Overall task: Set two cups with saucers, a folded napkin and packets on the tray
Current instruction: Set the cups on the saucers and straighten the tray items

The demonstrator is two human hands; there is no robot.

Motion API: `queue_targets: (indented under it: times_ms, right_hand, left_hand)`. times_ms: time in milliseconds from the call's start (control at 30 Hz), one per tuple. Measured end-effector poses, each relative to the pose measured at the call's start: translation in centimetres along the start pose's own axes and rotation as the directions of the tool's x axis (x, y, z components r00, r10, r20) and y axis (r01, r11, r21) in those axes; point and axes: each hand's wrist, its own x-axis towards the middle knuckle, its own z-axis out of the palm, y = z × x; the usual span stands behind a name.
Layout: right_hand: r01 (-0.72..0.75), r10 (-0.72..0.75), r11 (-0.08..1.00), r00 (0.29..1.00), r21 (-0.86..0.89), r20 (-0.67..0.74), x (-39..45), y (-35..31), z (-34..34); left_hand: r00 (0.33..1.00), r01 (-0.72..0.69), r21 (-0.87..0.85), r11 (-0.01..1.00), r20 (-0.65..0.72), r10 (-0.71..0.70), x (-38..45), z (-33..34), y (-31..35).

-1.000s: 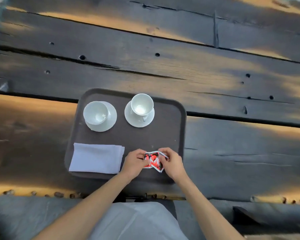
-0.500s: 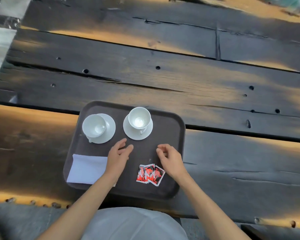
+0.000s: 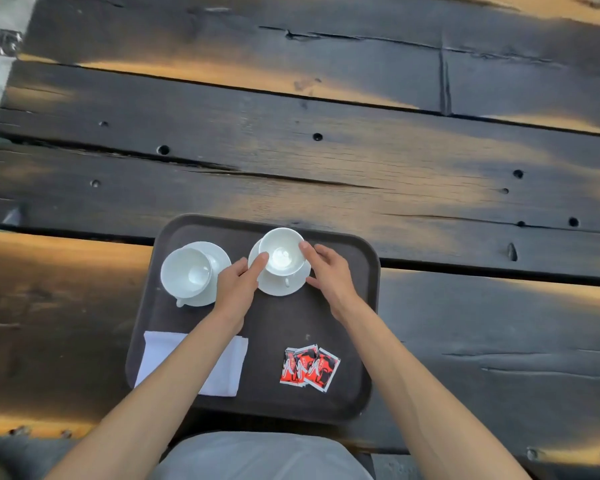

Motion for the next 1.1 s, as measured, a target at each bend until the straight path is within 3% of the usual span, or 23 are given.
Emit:
queue_targets:
  times_ms: [267,500,833,1100]
  right_hand:
    - [-0.041,0.042,0.989,0.999,0.141,-0.006,-0.6,0.6,-2.6]
    - [-0.056,0.076,0.969,0.994,0.240,-0.074,-1.8,2.2,-7.0]
    - [-0.034,0.066,0.966,0.991,0.255,-0.115,-2.5,2.9,-8.5]
    - [0.138,-0.118,0.974,0.986,0.177,-0.119,-3.4,2.9,-7.2]
  left_hand:
    - [0.993,0.058,-0.069,0.996,0.104,-0.051,-0.1,0.2,0.1]
    - [0.969,0.058,-0.008,0.998,0.241,-0.054,-1.2,3.4,0.5]
    - [0.980,0.083,-0.034,0.996,0.182,-0.075,-1.1,5.2,0.0]
    - [0.974,-0.142,0.121,0.982,0.193,0.117,-2.0,5.7,0.7]
